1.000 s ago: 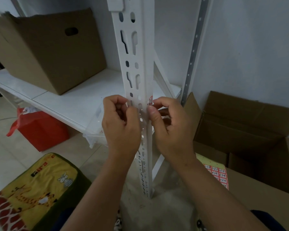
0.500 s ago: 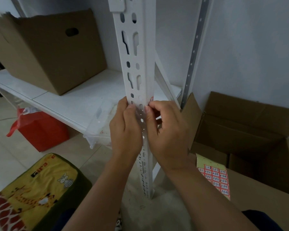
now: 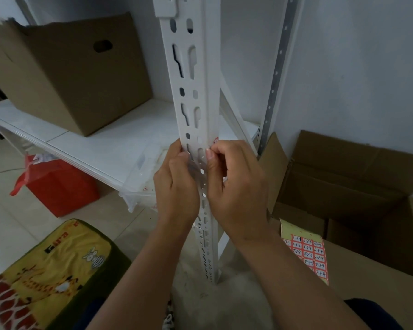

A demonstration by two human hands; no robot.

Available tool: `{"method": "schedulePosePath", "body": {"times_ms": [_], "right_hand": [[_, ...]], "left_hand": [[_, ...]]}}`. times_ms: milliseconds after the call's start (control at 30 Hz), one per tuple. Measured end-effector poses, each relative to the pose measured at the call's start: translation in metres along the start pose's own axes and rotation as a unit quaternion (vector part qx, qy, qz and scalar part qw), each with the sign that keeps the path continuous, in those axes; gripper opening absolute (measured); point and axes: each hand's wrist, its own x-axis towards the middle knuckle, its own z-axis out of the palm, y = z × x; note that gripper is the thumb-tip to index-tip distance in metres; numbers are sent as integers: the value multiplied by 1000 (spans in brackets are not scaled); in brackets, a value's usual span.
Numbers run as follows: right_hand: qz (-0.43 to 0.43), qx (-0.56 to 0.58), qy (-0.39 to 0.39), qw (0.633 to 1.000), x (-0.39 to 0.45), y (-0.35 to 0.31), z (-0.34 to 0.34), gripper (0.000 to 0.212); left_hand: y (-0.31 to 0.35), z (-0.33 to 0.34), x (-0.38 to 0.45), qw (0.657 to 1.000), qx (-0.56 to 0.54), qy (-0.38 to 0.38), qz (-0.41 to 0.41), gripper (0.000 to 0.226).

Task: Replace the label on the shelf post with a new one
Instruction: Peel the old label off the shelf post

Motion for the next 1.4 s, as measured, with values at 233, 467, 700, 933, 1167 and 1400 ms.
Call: {"method": "schedulePosePath", "body": {"times_ms": [233, 467, 700, 933, 1167, 1400], "right_hand": [[2, -2, -20, 1000, 3, -1, -1, 18], [5, 10, -41, 999, 3, 0, -1, 17], [100, 110, -62, 987, -1, 2, -1, 9], [126, 151, -68, 978, 1, 2, -7, 6], [97, 117, -99, 983, 8, 5, -7, 10], [75, 106, -139, 982, 8, 7, -6, 12]], "left_hand": [[1, 1, -1, 1000, -1, 4, 3, 34], [1, 2, -2, 1000, -13, 7, 6, 34], [-1, -2, 0, 1000, 8, -1, 11, 49], [-2, -3, 1, 1000, 22, 0, 11, 57], [-1, 0, -3, 1000, 14, 11, 9, 56], [-1, -1, -2, 1000, 23, 8, 11, 47]]}}
